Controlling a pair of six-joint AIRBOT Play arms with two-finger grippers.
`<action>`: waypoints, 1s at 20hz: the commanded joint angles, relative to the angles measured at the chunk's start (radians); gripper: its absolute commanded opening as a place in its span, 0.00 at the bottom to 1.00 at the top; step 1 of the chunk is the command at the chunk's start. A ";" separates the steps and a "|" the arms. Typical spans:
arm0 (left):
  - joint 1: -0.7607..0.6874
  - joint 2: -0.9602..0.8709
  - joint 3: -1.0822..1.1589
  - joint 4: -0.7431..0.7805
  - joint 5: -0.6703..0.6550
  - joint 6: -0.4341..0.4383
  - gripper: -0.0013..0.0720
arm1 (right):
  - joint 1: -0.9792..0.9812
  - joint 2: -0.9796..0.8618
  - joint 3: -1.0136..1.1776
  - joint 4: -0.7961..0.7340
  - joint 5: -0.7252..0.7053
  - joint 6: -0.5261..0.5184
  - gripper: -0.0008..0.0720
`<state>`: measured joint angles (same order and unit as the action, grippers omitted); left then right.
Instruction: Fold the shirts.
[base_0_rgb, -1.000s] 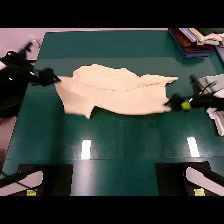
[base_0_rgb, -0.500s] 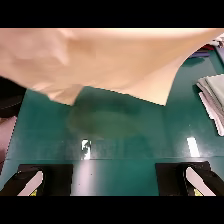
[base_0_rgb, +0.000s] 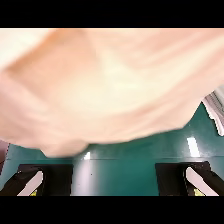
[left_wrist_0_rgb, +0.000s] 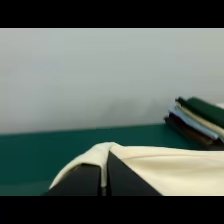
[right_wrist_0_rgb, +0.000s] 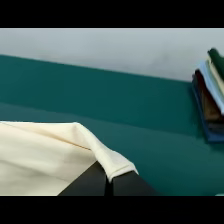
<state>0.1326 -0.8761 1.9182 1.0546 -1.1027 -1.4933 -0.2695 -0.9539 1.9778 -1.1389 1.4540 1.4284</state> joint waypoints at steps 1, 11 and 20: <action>0.000 -0.108 -0.246 -0.052 -0.073 -0.016 0.05 | 0.000 -0.095 -0.143 -0.024 0.036 0.012 0.03; -0.104 -0.690 -0.445 -0.068 0.064 0.087 0.05 | 0.069 -0.583 -0.418 -0.002 -0.116 0.003 0.03; -0.060 -0.777 -0.249 -0.026 -0.116 0.107 0.05 | 0.069 -0.684 -0.222 -0.084 -0.063 0.002 0.03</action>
<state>0.0608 -1.6379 1.6413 0.9997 -1.1057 -1.4158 -0.2012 -1.6421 1.7515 -1.1534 1.3697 1.4311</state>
